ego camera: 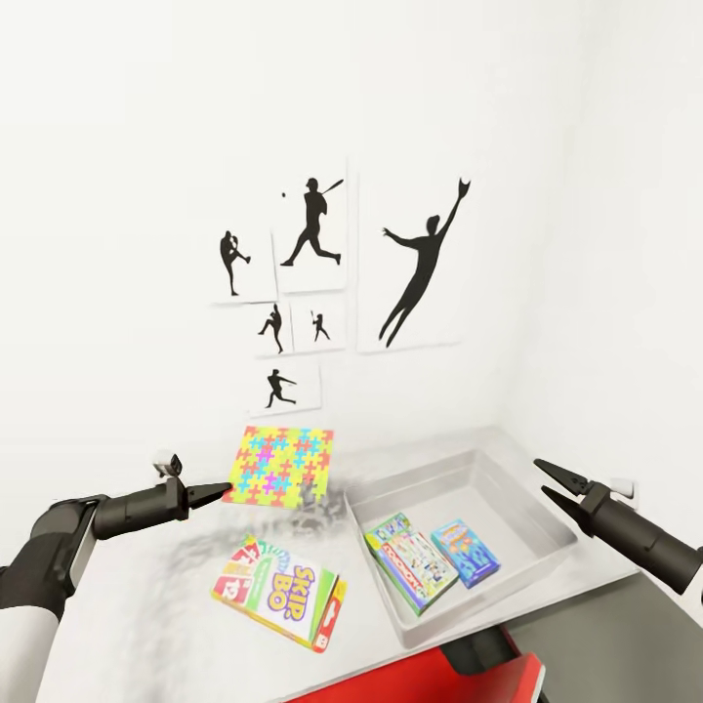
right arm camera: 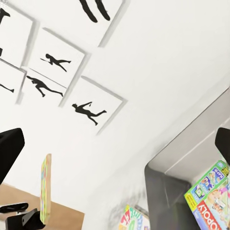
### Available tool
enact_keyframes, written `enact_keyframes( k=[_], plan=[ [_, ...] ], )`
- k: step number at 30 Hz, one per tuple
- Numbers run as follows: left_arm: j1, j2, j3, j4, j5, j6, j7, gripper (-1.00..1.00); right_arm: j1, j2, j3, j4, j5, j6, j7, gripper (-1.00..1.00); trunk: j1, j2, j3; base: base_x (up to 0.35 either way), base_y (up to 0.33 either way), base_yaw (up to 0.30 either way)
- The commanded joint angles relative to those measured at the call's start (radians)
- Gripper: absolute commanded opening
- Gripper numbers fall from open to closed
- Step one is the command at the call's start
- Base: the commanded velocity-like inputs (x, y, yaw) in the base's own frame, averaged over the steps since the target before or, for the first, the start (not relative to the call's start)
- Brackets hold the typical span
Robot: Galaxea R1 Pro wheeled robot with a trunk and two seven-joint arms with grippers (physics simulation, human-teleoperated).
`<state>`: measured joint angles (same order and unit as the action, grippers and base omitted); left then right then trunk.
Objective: Put all the toys in the child's room - the three board games (two on the bed and one on the table), the two jigsaw puzzles on the table, and the tennis ball on the table - inside the toy box on the table in the child's room.
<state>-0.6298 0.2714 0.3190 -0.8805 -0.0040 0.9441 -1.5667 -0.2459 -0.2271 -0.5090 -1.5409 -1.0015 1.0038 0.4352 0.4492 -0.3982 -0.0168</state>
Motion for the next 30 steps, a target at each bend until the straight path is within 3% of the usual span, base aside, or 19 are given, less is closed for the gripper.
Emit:
enact_keyframes(
  k=[1, 30],
  plan=[
    [-0.001, 0.0, 0.0, 0.0, -0.001, 0.01, -0.004, -1.0, -0.001, 0.0, -0.002, 0.0, 0.008, 0.004, 0.009, 1.0, 0.001, -0.002, -0.002, 0.093, 0.0, 0.0],
    [0.0, 0.0, 0.0, 0.0, -0.001, 0.01, -0.004, -1.0, -0.001, 0.0, -0.002, 0.002, 0.007, 0.005, 0.01, 1.0, 0.001, -0.002, -0.002, 0.041, -0.011, 0.0]
  ],
)
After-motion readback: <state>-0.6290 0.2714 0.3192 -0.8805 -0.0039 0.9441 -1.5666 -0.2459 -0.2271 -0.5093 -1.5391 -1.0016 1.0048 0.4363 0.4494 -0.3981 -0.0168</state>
